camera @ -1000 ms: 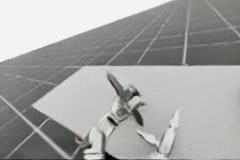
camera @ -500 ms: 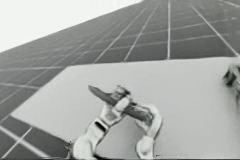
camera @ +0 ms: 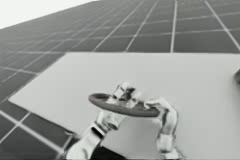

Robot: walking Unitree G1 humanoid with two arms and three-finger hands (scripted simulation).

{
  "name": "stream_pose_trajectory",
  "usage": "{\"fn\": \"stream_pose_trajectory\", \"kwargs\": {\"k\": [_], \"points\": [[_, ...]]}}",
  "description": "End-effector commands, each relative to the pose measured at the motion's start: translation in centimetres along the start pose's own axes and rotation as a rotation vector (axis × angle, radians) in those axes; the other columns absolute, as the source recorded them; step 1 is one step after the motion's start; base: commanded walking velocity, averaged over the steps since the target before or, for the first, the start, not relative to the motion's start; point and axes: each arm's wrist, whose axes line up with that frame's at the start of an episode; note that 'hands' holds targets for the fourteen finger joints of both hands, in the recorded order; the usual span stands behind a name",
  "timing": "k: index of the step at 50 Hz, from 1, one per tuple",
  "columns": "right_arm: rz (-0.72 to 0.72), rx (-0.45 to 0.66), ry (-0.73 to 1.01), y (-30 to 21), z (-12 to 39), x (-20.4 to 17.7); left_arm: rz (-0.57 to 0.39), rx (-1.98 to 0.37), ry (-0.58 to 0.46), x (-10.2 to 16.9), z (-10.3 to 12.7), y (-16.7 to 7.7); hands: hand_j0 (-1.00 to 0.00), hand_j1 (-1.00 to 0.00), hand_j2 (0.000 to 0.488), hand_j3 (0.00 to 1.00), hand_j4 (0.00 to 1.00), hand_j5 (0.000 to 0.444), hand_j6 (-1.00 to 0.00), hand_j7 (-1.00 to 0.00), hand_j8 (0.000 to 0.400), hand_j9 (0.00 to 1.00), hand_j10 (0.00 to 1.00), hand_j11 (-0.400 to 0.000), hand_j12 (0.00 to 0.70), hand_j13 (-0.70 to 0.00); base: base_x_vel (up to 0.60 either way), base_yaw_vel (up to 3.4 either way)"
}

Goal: Pick up and drop off the object

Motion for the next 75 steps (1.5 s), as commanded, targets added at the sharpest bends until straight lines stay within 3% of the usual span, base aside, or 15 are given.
{"fn": "stream_pose_trajectory", "kwargs": {"k": [1,2,5,8,9,10,11,33,75], "points": [[-0.112,0.051,-0.28,0.2,0.5,-0.7,0.318,-0.039,0.17,-4.5,-4.2,3.9,0.0,0.0,0.0,1.0,1.0,0.0,0.0,0.0,0.0,1.0,1.0,-0.4,0.0,-0.7,0.0,0.0],[-0.11,0.074,-0.286,-1.1,-1.0,0.1,0.327,-0.038,0.196,-4.7,-4.4,4.8,0.0,0.0,0.0,1.0,1.0,0.0,0.0,0.0,0.0,1.0,1.0,-0.4,0.0,-0.7,0.0,0.0],[-0.127,0.145,-0.322,-2.6,1.4,1.1,0.316,-0.047,0.176,-4.8,-4.2,4.2,0.0,0.0,0.0,1.0,1.0,0.0,0.0,0.0,0.0,1.0,1.0,-0.4,0.0,-0.7,0.0,0.0],[-0.038,0.198,-0.361,-3.4,1.7,0.5,0.305,-0.025,0.18,-5.3,-4.3,5.4,0.0,0.0,0.0,1.0,1.0,0.0,0.0,0.0,0.0,1.0,1.0,-0.4,0.0,-0.7,0.0,0.0],[-0.014,0.205,-0.369,-3.6,1.6,0.2,0.308,-0.03,0.179,-5.9,-4.5,3.9,0.0,0.0,0.0,1.0,1.0,0.0,0.0,0.0,0.0,1.0,1.0,-0.4,0.0,-0.7,0.0,0.0],[0.025,0.216,-0.382,-3.5,2.2,0.6,0.295,-0.023,0.185,-5.6,-4.8,5.0,0.0,0.0,0.0,1.0,1.0,0.0,0.0,0.0,0.0,1.0,1.0,-0.4,0.0,-0.7,0.0,0.0],[-0.508,0.2,0.964,1.0,0.0,12.7,0.29,-0.039,0.17,-6.1,-5.0,4.6,0.0,0.0,0.0,1.0,1.0,0.0,0.0,0.0,0.0,1.0,1.0,-0.4,0.0,-0.7,0.11,-4.12],[-0.508,0.2,0.964,1.0,0.0,12.7,0.29,-0.039,0.17,-6.1,-5.0,4.6,0.0,0.0,0.0,1.0,1.0,0.0,0.0,0.0,0.0,1.0,1.0,-0.4,0.0,-0.7,0.13,-3.19],[-0.508,0.2,0.964,1.0,0.0,12.7,0.29,-0.039,0.17,-6.1,-5.0,4.6,0.0,0.0,0.0,1.0,1.0,0.0,0.0,0.0,0.0,1.0,1.0,-0.4,0.0,-0.7,0.19,-2.0]]}}
